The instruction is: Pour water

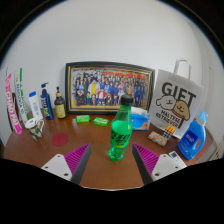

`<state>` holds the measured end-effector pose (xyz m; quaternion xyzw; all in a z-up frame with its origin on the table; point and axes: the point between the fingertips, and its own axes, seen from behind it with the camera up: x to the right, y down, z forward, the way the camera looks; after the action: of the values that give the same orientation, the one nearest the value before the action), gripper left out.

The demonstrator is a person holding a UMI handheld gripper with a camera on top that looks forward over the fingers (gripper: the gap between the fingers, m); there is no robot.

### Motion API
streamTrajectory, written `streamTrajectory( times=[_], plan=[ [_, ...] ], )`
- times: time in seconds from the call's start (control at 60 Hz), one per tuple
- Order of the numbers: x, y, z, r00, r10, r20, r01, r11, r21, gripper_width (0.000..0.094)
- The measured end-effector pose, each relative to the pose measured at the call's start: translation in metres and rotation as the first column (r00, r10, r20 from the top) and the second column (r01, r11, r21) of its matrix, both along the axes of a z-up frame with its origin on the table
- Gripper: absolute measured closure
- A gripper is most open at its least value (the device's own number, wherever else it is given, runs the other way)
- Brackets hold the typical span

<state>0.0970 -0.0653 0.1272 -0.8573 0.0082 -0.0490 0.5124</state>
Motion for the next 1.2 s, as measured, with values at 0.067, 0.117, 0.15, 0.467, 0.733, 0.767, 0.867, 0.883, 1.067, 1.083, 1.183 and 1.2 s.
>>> streamTrajectory(
  times=[0.067, 0.117, 0.15, 0.467, 0.733, 0.767, 0.867, 0.883, 1.067, 1.083, 1.183, 1.2],
  plan=[
    [0.015, 0.025, -0.014, 1.0, 0.003, -0.015, -0.003, 1.0, 0.011, 0.0082],
    [0.022, 0.043, -0.025, 0.999, 0.011, -0.032, -0.01, 1.0, 0.018, 0.0083],
    [0.025, 0.055, -0.03, 0.999, 0.015, -0.043, -0.014, 1.0, 0.024, 0.0084],
    [0.029, 0.119, -0.055, 0.997, 0.047, -0.06, -0.039, 0.992, 0.12, 0.0411],
    [0.034, 0.125, -0.052, 0.998, 0.02, -0.053, -0.012, 0.987, 0.158, 0.0557],
    [0.034, 0.126, -0.052, 0.999, 0.02, -0.046, -0.012, 0.987, 0.16, 0.0558],
    [0.033, 0.129, -0.046, 1.0, 0.007, -0.01, -0.006, 0.986, 0.164, 0.0559],
    [0.032, 0.129, -0.045, 1.0, 0.009, -0.001, -0.009, 0.986, 0.165, 0.0558],
    [0.023, 0.14, -0.011, 0.989, -0.005, 0.15, -0.022, 0.984, 0.178, 0.056],
    [0.021, 0.142, -0.006, 0.986, -0.003, 0.168, -0.028, 0.984, 0.179, 0.056],
    [-0.001, 0.152, 0.028, 0.948, 0.001, 0.319, -0.065, 0.98, 0.189, 0.056],
    [-0.006, 0.154, 0.034, 0.937, 0.005, 0.35, -0.075, 0.979, 0.187, 0.0562]
  ],
)
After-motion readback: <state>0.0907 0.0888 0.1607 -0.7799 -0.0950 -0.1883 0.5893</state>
